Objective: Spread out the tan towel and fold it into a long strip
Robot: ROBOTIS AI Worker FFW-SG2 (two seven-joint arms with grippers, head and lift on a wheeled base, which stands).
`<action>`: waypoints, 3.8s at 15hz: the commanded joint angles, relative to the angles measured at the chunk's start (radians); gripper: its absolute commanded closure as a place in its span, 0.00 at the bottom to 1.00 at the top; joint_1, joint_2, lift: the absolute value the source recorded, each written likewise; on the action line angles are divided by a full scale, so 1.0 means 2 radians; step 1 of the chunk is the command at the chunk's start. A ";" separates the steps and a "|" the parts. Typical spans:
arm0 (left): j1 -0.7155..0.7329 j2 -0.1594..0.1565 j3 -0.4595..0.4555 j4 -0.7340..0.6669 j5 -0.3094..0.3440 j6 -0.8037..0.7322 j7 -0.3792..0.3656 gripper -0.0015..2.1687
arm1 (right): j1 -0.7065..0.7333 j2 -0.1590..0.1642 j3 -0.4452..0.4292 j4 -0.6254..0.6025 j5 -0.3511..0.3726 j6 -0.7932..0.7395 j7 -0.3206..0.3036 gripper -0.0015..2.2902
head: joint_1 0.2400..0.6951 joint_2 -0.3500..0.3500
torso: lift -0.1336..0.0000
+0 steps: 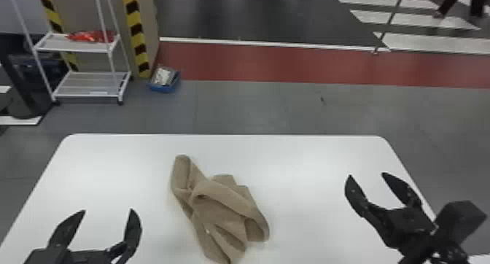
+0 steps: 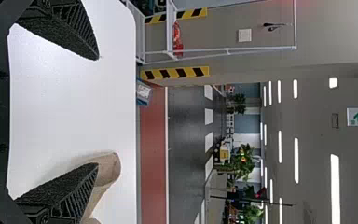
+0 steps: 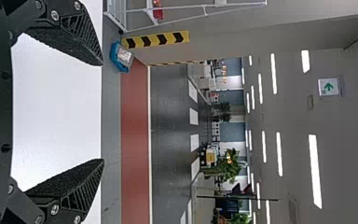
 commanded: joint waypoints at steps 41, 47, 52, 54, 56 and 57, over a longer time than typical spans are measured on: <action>0.003 -0.001 0.005 0.007 0.001 0.000 0.000 0.03 | -0.018 0.000 0.173 0.048 0.110 -0.108 0.006 0.88 | 1.00 0.77 | 1.00; 0.002 0.000 0.005 0.007 0.001 0.000 0.000 0.03 | -0.042 0.000 0.196 0.033 0.173 -0.061 0.085 0.88 | 1.00 0.75 | 1.00; 0.002 0.000 0.007 0.006 0.001 0.002 -0.001 0.03 | -0.082 0.000 0.234 0.125 0.189 -0.042 0.156 0.05 | 1.00 0.89 | 1.00; 0.002 0.000 0.007 0.006 0.000 0.002 -0.002 0.03 | -0.072 0.000 0.214 0.107 0.173 -0.052 0.156 0.00 | 1.00 0.95 | 1.00; 0.002 0.000 0.007 0.005 0.000 0.002 -0.002 0.03 | -0.059 0.000 0.186 0.085 0.162 -0.052 0.159 0.02 | 1.00 0.93 | 1.00; 0.001 0.000 0.007 0.006 0.001 0.003 -0.002 0.03 | -0.057 0.000 0.171 0.084 0.163 -0.052 0.159 0.02 | 1.00 0.92 | 1.00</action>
